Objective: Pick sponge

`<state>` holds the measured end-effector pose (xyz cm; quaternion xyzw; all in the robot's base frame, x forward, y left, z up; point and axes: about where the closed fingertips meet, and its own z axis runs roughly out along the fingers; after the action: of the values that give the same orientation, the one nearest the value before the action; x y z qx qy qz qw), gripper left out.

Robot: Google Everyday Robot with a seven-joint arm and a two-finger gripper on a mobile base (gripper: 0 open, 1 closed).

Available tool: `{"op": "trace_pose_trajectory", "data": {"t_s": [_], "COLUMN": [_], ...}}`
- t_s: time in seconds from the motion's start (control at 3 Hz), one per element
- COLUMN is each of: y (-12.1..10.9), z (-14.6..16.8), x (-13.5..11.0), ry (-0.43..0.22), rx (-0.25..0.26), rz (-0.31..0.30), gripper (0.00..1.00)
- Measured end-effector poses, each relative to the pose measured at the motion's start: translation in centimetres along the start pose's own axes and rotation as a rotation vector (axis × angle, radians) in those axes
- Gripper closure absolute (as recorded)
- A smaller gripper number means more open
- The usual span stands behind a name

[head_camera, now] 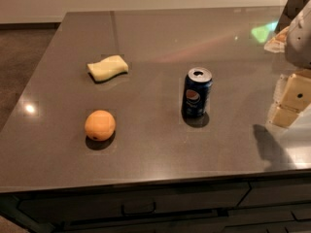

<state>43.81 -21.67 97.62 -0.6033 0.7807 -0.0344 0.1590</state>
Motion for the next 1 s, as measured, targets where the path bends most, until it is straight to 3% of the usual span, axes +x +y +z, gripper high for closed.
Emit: {"op": "trace_pose_trajectory", "data": {"t_s": [0.67,1.0], "y": [-0.5,-3.7], "z": [0.0,2.1], "x": [-0.8,-5.2], "ry": [-0.013,-0.067], "rx": [-0.012,-0.025], "rz": [-0.020,-0.028], "gripper": [0.00,0.00]}}
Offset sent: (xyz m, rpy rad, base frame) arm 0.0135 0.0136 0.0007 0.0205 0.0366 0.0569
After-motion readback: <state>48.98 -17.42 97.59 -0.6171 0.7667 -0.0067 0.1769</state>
